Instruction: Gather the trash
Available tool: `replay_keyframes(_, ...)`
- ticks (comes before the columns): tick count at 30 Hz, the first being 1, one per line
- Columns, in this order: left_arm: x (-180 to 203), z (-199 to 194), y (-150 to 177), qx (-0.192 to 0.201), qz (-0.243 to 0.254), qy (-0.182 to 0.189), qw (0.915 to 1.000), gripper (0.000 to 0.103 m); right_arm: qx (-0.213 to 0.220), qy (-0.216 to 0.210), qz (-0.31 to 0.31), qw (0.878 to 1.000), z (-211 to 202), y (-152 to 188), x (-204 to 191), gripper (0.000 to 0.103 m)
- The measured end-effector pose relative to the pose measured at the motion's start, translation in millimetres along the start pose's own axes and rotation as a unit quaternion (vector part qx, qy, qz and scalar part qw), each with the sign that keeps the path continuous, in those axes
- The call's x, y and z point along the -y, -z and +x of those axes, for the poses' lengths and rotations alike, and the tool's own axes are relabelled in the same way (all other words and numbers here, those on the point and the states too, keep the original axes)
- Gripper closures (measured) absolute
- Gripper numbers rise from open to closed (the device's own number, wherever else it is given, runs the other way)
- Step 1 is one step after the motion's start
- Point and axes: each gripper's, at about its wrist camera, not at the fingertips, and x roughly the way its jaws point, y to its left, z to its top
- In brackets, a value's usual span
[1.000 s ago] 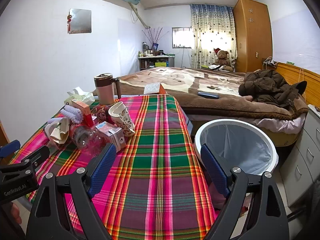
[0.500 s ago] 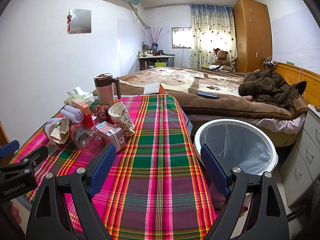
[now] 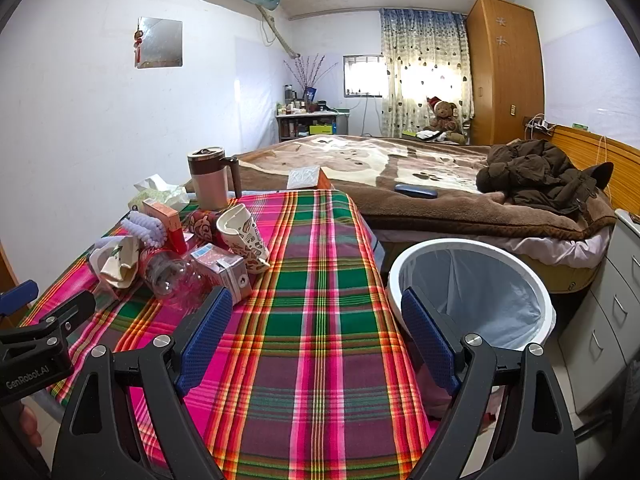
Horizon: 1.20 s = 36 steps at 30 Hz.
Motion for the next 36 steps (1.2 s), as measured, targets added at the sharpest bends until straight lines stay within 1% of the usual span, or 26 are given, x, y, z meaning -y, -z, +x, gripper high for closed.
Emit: replay_keyframes(36,-1.8,5.3,1.4,-0.001,-0.002,-0.002,1.0000,0.000,0.000,0.002,-0.002,1.000,1.0,0.1,0.6,0.015)
